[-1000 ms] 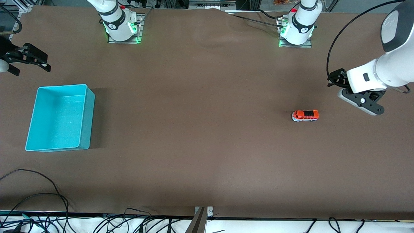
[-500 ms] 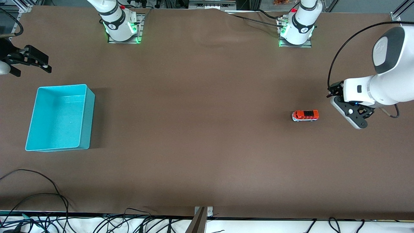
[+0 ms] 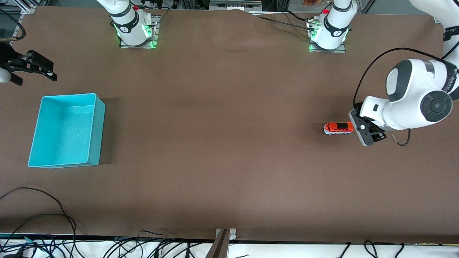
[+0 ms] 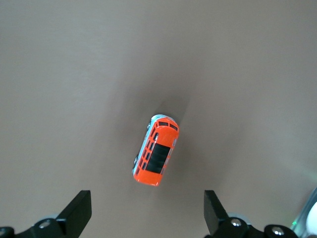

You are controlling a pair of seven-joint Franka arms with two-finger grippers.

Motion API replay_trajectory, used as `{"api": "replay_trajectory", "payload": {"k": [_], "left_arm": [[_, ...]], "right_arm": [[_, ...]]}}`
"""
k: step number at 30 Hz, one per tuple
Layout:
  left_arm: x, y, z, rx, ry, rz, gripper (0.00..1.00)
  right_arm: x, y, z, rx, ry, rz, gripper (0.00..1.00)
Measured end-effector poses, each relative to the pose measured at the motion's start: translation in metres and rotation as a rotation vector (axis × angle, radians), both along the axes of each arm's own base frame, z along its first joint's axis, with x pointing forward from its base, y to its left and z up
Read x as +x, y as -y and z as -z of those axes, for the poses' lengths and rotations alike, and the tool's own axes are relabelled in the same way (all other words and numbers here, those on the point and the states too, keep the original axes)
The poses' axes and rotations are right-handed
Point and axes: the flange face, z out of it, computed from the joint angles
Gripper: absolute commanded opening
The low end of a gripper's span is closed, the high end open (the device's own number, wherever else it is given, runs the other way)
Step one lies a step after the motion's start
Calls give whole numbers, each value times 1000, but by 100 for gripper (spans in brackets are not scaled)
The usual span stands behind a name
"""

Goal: Wind up bus and store in blue box

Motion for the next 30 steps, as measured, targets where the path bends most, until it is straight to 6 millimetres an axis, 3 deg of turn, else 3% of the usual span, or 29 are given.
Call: {"api": "replay_trajectory", "payload": {"k": [9,21,30], "left_arm": [[-13,-2,46,17,35,194,100],[-51,2,121,36,68,337,100],[-71,5,148,26,80,362,100]], "right_arm": [[0,-1,0,2,1,-1,100],[0,-1,0,2,1,-1,100],[0,-1,0,2,0,-1,100]]}}
